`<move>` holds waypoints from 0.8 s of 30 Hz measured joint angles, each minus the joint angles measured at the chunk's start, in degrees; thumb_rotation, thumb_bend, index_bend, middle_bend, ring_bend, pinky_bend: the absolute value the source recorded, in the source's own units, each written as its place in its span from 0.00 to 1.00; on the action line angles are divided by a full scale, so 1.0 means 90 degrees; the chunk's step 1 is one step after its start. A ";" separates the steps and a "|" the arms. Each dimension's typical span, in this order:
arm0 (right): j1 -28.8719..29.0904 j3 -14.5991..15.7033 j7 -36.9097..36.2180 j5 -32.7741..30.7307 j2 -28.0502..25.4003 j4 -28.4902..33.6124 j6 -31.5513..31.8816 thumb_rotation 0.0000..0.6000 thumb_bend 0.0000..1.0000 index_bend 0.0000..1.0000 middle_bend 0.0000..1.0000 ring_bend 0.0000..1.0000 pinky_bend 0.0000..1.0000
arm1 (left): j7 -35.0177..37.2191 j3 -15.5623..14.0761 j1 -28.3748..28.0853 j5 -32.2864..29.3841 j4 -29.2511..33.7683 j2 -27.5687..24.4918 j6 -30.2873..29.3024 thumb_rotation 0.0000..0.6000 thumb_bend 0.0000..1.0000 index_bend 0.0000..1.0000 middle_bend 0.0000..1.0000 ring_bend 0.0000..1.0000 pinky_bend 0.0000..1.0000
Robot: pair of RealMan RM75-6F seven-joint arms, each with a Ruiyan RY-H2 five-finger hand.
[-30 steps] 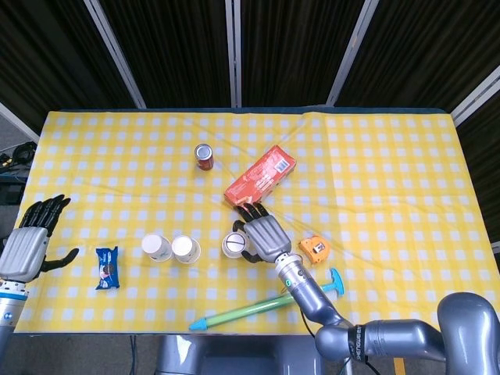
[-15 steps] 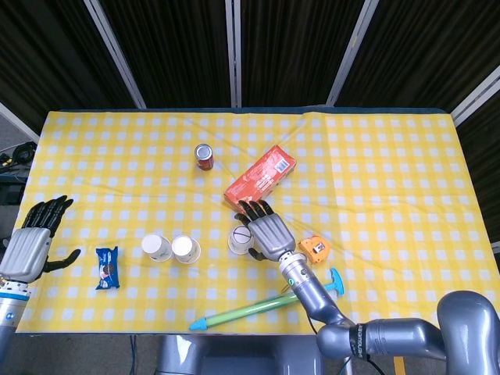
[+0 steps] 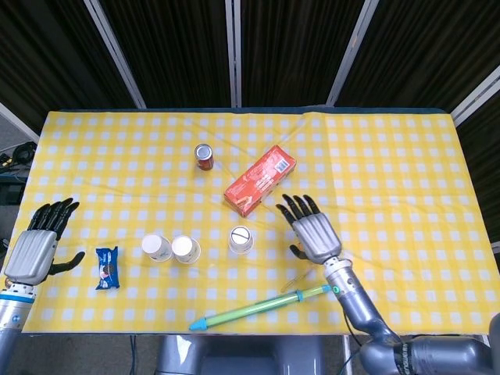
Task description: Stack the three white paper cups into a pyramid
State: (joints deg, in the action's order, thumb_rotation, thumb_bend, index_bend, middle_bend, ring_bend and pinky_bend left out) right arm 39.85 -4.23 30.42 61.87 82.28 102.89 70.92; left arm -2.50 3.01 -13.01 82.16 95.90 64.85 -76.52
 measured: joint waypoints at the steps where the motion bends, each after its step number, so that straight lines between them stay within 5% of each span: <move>1: -0.0132 0.0080 -0.0199 0.0170 -0.0118 -0.0032 0.0111 1.00 0.17 0.11 0.00 0.00 0.00 | -0.0039 -0.0003 0.0001 0.0007 0.0010 0.0013 -0.0008 1.00 0.27 0.00 0.00 0.00 0.00; 14: -0.2385 0.0983 -0.3669 0.1822 -0.1344 -0.1806 0.2058 1.00 0.17 0.11 0.00 0.00 0.00 | -0.0548 0.0147 -0.0372 0.0111 0.0413 0.0123 0.0278 1.00 0.27 0.03 0.00 0.00 0.00; 24: -0.3041 0.1013 -0.4568 0.2297 -0.1563 -0.2551 0.2672 1.00 0.17 0.11 0.00 0.00 0.00 | -0.1048 0.0998 -0.1683 -0.0311 0.0879 0.0029 0.1484 1.00 0.27 0.15 0.00 0.00 0.00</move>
State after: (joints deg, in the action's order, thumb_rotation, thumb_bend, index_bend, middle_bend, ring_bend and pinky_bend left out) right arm 12.48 4.89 -10.69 82.54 68.21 79.94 94.97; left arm -11.93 11.99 -28.16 79.37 103.81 65.11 -63.17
